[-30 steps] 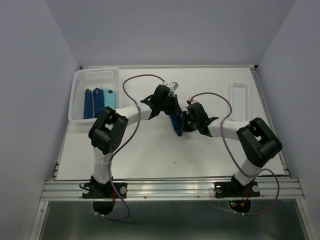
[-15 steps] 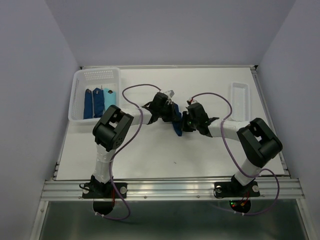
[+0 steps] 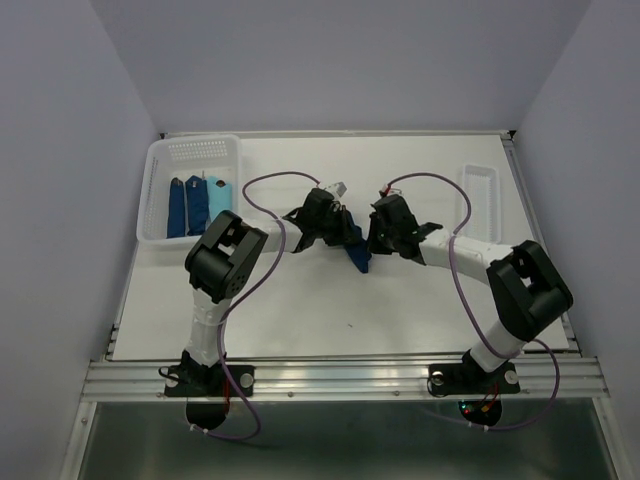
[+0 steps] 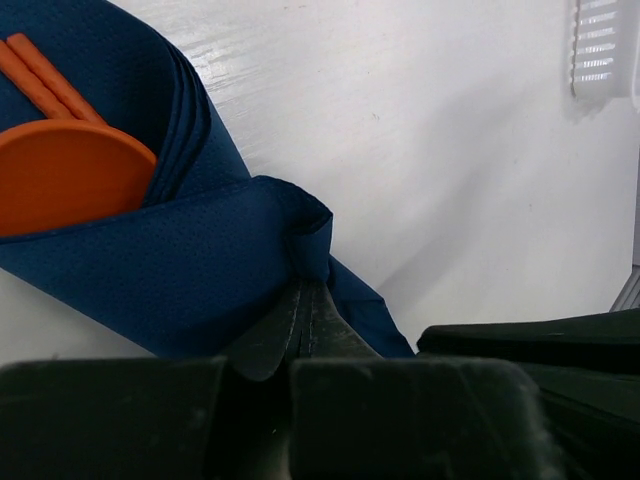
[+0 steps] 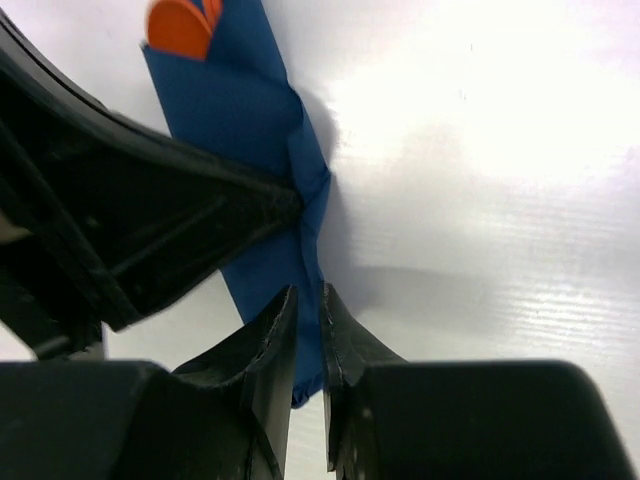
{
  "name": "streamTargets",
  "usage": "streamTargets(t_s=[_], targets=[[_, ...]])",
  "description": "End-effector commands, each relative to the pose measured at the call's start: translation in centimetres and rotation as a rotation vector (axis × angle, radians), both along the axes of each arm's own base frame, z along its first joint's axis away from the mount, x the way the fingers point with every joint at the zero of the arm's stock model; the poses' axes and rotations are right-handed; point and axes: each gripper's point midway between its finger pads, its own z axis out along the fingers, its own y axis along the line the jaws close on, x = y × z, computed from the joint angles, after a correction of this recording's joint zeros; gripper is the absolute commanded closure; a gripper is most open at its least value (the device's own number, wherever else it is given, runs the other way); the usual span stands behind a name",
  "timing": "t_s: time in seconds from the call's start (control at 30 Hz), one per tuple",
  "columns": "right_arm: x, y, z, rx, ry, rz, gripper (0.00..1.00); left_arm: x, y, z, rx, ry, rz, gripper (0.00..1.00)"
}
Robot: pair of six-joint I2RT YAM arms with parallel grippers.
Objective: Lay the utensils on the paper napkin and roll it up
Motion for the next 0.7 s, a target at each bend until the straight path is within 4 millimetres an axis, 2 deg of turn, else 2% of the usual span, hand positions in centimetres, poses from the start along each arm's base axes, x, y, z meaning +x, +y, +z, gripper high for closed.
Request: streamTargets(t_s=[0.0, 0.27, 0.33, 0.6, 0.67], targets=[[3.4, 0.2, 3.7, -0.029, -0.103, -0.04, 0.8, -1.0, 2.2, -2.0, 0.092, 0.037, 0.017, 1.0], [4.4, 1.7, 3.4, -0.015, -0.09, 0.008, 0.81, -0.9, 2.2, -1.4, 0.083, 0.02, 0.006, 1.0], [4.1, 1.7, 3.1, -0.014, -0.08, 0.015, 0.81, -1.0, 2.1, -1.4, 0.08, 0.02, 0.002, 1.0], [1.8, 1.3, -0.5, -0.019, 0.011, 0.036, 0.83, -0.8, 1.7, -0.7, 0.062, 0.004, -0.019, 1.0], [1.3, 1.3, -0.9, -0.012, 0.022, 0.044, 0.83, -0.8, 1.7, -0.7, 0.064, 0.003, -0.021, 1.0]])
